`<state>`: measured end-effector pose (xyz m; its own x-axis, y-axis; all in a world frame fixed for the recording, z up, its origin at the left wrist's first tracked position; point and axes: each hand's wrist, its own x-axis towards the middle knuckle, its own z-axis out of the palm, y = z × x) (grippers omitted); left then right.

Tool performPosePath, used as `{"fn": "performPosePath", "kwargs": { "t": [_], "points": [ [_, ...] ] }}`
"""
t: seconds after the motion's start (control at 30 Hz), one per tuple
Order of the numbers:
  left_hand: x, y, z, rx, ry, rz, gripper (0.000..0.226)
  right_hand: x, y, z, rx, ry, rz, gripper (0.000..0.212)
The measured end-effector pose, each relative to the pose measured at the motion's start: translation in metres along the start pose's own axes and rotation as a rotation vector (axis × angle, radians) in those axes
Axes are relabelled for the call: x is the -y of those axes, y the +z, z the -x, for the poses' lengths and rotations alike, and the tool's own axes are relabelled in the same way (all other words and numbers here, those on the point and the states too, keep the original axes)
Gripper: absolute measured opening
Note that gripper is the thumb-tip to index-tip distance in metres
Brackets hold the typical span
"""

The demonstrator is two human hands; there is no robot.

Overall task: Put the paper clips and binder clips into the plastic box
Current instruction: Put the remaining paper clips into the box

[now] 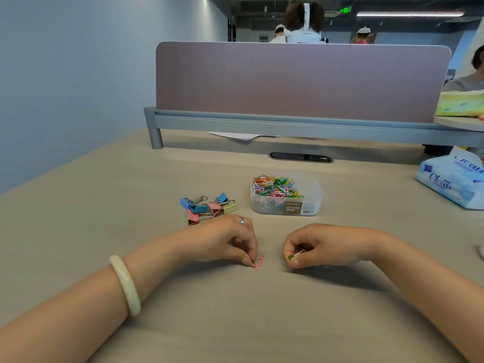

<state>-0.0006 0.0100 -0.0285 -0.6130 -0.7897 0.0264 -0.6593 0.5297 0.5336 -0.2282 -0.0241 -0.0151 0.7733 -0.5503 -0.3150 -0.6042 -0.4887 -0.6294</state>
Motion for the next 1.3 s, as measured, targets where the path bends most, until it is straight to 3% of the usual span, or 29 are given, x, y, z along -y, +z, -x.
{"fn": "performPosePath", "kwargs": {
  "t": [0.2, 0.37, 0.5, 0.73, 0.87, 1.0, 1.17, 1.3],
  "points": [
    [-0.007, -0.001, -0.007, 0.034, 0.018, -0.026, 0.026, -0.007, -0.004, 0.001, 0.044, 0.006, -0.105, 0.015],
    [-0.012, -0.001, -0.011, 0.082, 0.061, -0.025, 0.021, -0.017, -0.010, 0.003, 0.012, -0.015, -0.295, 0.015],
    [-0.009, 0.001, -0.014, 0.095, 0.068, -0.028, 0.012, -0.017, -0.013, 0.003, -0.006, -0.020, -0.299, 0.013],
    [-0.008, 0.004, -0.014, 0.065, 0.106, -0.161, 0.013, 0.009, -0.064, -0.027, -0.522, 0.066, 0.115, 0.008],
    [-0.004, 0.014, -0.014, -0.030, 0.105, -0.330, 0.023, 0.007, -0.074, -0.072, -0.544, 0.144, 0.285, 0.021],
    [0.005, 0.026, -0.011, -0.217, 0.258, -0.527, 0.026, 0.005, -0.070, -0.096, -0.579, 0.173, 0.288, 0.022],
    [0.009, 0.026, -0.009, -0.246, 0.272, -0.463, 0.026, 0.002, -0.066, -0.091, -0.678, 0.100, 0.184, 0.030],
    [0.003, 0.017, -0.012, -0.295, 0.143, -0.270, 0.043, -0.003, -0.071, -0.074, -0.767, 0.060, 0.153, 0.015]
  ]
}}
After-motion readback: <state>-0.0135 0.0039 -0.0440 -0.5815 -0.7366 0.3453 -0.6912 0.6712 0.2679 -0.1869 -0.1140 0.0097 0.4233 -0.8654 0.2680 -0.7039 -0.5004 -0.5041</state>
